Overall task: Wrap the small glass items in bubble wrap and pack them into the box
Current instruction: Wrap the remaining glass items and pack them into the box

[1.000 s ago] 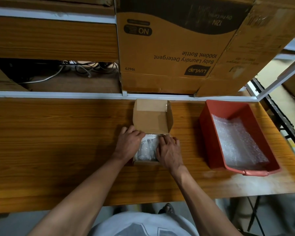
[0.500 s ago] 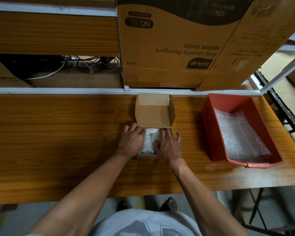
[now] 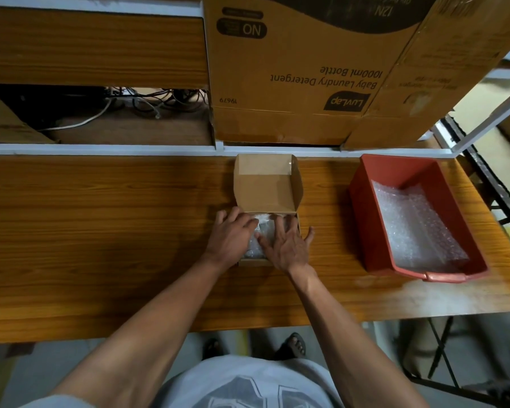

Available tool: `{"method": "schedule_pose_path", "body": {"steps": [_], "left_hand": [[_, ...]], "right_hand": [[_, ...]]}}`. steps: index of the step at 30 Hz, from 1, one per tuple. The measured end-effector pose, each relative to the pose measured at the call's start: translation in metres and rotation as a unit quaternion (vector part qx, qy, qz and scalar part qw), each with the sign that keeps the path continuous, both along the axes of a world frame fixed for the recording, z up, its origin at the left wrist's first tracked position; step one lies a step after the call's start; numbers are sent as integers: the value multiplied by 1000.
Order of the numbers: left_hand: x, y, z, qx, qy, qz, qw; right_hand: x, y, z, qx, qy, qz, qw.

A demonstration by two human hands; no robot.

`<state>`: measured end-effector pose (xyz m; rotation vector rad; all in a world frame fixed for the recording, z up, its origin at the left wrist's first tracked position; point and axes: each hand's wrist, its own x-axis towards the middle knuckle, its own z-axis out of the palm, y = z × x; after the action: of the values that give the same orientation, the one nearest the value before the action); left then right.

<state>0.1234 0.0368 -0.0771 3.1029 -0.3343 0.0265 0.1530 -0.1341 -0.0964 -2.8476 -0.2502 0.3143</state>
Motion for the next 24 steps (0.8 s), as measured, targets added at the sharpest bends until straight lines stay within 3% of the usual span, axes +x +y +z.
{"method": "schedule_pose_path", "body": {"steps": [10, 24], "left_hand": [[4, -7, 15, 76, 51, 31, 995], [6, -15, 11, 77, 76, 44, 993]], "right_hand": [[0, -6, 5, -20, 30, 18, 999], [5, -7, 8, -60, 50, 36, 996]]}}
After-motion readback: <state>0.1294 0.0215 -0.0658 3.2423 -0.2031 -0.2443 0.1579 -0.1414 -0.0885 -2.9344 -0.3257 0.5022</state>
